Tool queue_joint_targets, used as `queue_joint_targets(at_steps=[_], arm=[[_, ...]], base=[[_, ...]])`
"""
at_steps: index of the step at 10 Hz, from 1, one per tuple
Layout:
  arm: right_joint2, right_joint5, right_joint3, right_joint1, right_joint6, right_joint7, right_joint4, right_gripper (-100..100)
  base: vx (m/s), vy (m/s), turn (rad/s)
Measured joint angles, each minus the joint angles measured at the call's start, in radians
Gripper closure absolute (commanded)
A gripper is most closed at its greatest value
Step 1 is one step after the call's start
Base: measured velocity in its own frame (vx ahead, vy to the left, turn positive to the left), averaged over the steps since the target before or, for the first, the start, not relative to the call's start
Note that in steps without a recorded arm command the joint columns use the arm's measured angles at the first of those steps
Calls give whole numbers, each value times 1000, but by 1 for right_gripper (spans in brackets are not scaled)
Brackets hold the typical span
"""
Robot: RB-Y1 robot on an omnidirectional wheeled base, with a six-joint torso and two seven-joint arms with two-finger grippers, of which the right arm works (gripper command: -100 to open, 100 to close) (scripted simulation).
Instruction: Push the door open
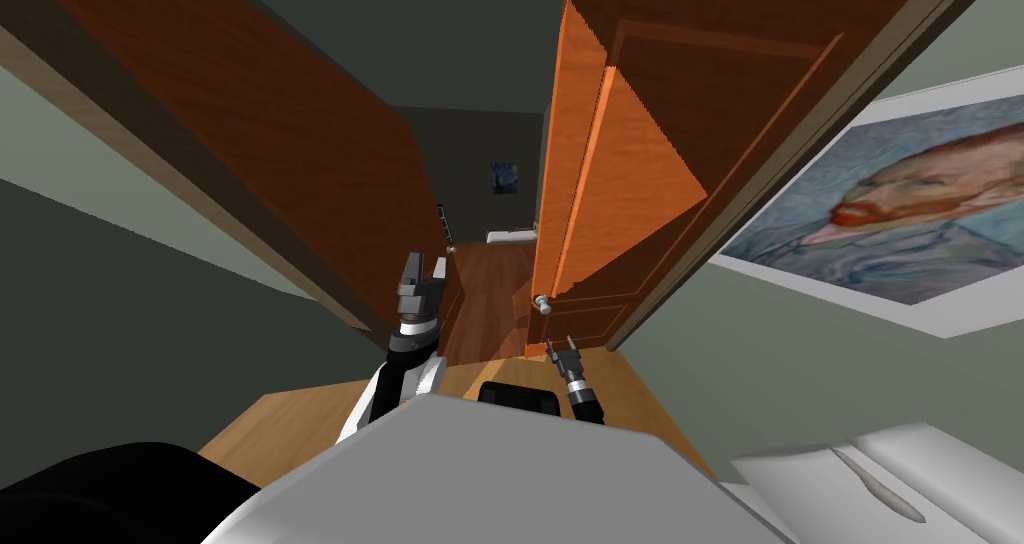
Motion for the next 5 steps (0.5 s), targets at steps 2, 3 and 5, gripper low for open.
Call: queue_joint_targets(at_steps=[2,3,5], arm=[[-34,-1,-1,1,3,-1,-3,-100],[-46,-4,-5,-7,-3,3,13,-100],[-57,-6,-8,-13,-5,8,21,-100]], base=[[179,24,15],[197,32,19],[187,59,14]])
